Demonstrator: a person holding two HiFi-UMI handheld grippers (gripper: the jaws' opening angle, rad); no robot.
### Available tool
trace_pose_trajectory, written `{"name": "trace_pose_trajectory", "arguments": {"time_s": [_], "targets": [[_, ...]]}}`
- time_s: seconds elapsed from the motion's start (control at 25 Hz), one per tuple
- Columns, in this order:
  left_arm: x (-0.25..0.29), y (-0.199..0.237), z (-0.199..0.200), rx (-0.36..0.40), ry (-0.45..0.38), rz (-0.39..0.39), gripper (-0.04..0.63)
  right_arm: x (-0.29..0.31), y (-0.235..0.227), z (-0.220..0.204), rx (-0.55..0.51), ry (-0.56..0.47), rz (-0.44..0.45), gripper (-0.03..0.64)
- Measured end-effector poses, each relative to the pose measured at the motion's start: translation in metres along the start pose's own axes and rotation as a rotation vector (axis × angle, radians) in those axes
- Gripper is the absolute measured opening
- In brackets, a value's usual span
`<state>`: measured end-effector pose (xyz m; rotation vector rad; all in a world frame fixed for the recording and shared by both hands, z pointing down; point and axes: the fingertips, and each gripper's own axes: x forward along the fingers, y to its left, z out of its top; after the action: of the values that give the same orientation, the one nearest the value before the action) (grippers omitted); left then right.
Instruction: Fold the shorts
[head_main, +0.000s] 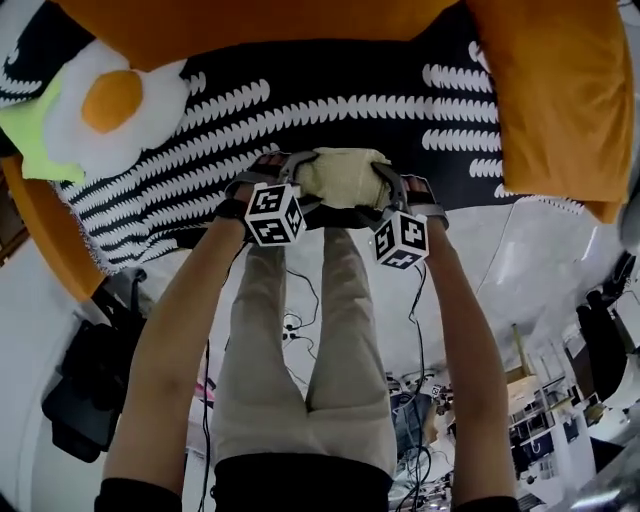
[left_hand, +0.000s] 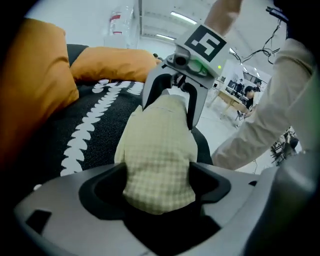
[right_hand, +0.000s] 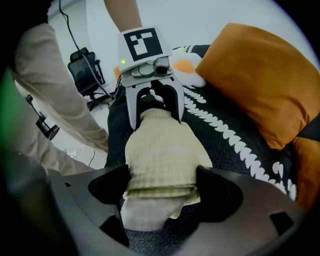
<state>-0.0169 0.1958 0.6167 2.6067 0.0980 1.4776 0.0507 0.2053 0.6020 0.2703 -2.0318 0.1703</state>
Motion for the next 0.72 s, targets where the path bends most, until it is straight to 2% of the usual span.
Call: {"name": "trace_pose_trajectory", "arguments": {"time_s": [0.16, 0.28, 0.36, 0.44, 0.52, 0.6, 0.72], "targets": [[-0.004, -0.001, 0.01, -0.041, -0.026, 0.024, 0.403, -0.002, -0.005, 0.0, -0.004, -0.011, -0.011, 0.432], [-0.003, 0.003, 0.013, -0.033, -0.009, 0.037, 0.4, -0.004, -0.008, -0.003, 0.003, -0.009, -0.014, 0.411], [-0.005, 0.005, 0.013, -0.044, 0.006, 0.051, 0.353, -0.006, -0.009, -0.002, 0.02, 0.0, -0.018, 0.383], [-0.014, 0.004, 0.013, -0.103, -0.009, 0.047, 0.259, -0.011, -0.01, 0.005, 0.05, 0.005, -0.027, 0.329], [-0.034, -0.002, 0.01, -0.141, -0.035, 0.034, 0.202, -0.019, -0.007, 0.022, 0.075, 0.001, -0.029, 0.277], [-0.062, -0.015, 0.002, -0.146, -0.059, 0.026, 0.178, -0.029, 0.007, 0.048, 0.094, -0.022, -0.026, 0.236], [-0.119, -0.018, -0.021, -0.103, -0.106, 0.062, 0.178, -0.04, 0.02, 0.107, 0.09, -0.077, -0.069, 0.232]]}}
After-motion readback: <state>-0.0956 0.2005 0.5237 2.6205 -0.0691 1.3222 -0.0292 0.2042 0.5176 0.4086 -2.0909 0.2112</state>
